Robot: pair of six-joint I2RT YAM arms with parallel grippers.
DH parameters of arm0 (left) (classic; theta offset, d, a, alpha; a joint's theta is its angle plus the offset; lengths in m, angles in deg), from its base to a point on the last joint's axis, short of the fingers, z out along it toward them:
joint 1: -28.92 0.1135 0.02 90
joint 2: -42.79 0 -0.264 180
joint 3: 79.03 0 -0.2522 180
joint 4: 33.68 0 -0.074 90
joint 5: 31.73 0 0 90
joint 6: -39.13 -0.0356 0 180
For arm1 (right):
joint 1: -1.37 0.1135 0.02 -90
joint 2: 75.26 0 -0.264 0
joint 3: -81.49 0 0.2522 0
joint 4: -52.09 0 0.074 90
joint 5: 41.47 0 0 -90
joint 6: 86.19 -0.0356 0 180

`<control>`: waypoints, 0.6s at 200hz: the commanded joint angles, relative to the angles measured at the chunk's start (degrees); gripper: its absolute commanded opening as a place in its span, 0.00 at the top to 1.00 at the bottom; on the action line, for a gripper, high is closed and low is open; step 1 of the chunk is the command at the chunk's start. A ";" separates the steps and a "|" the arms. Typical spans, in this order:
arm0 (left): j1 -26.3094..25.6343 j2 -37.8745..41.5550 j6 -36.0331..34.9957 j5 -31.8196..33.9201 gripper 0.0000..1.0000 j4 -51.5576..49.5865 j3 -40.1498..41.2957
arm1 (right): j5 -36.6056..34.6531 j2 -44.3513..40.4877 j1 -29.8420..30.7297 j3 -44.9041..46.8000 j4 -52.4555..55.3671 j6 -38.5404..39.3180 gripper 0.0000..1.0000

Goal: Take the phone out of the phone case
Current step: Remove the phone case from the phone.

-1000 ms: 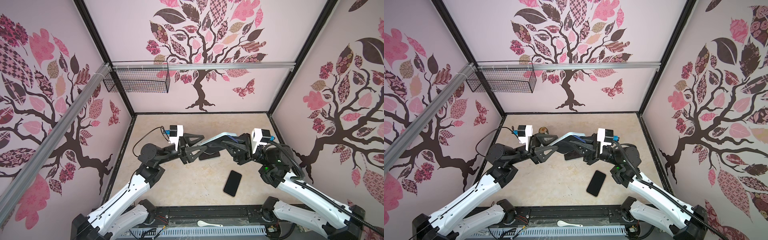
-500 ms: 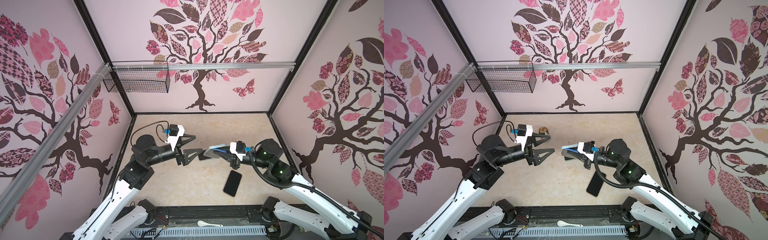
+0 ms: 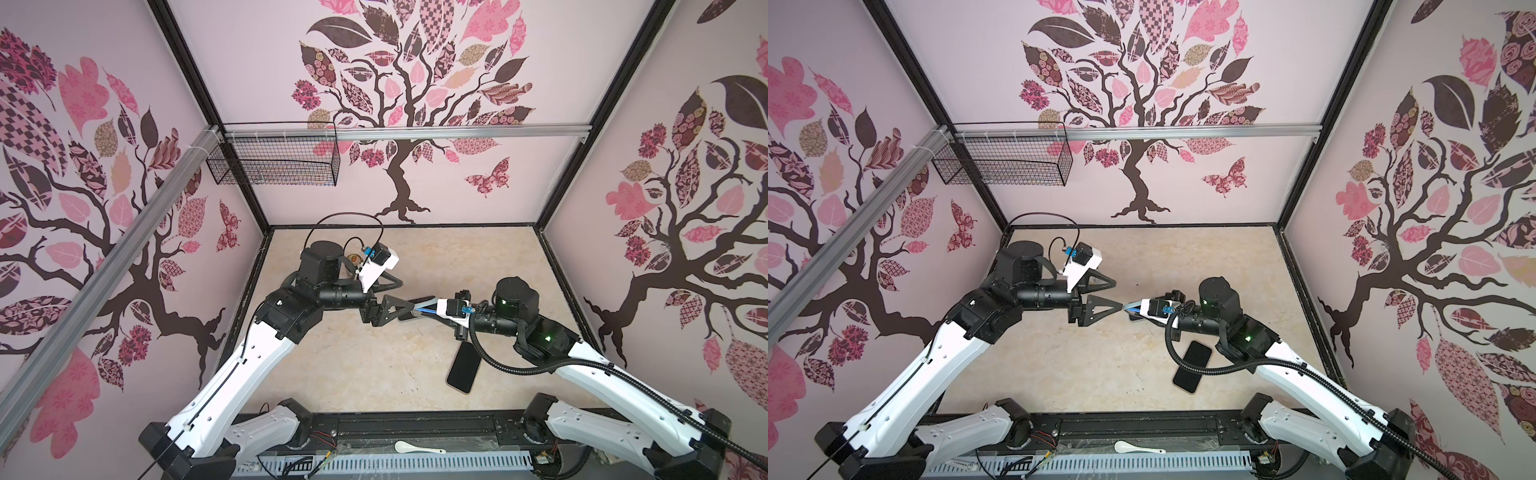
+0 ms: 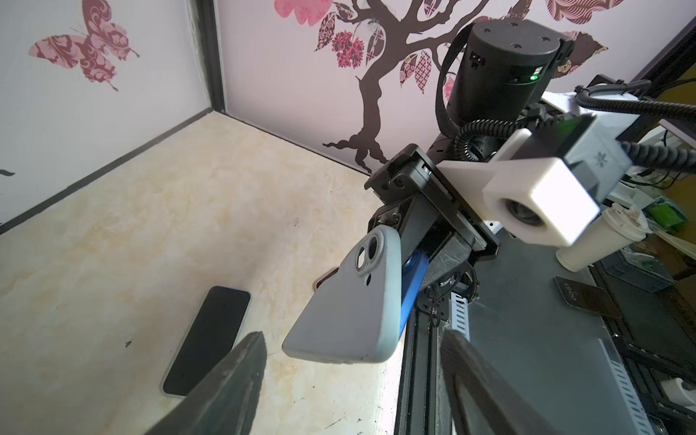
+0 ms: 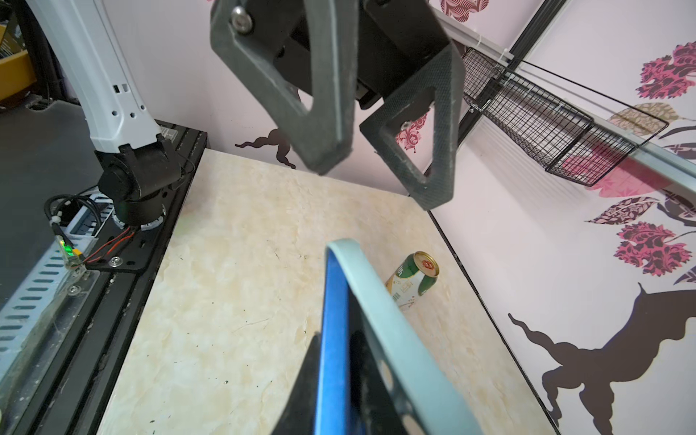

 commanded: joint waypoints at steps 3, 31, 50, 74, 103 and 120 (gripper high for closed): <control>-1.40 -1.50 -2.96 0.10 0.23 -4.34 -3.00 | -1.56 0.56 0.20 -0.56 -2.71 3.79 1.00; -3.88 -3.07 -3.94 2.73 0.23 -5.15 -4.11 | -2.12 1.23 0.26 -0.69 -1.74 5.67 1.00; -4.41 -4.08 -4.10 3.08 0.25 -5.19 -4.45 | -2.16 1.43 0.27 -0.69 -1.26 6.41 1.00; -5.09 -5.29 -4.17 3.23 0.27 -5.26 -5.14 | -2.12 1.75 0.97 -0.97 -0.37 7.44 1.00; -5.72 -6.82 -4.27 4.05 0.29 -5.14 -6.05 | -0.66 2.30 1.32 -1.05 -0.35 7.59 1.00; -6.29 -7.59 -4.42 4.52 0.31 -5.17 -6.44 | -0.19 2.47 1.36 -1.22 -0.58 7.28 1.00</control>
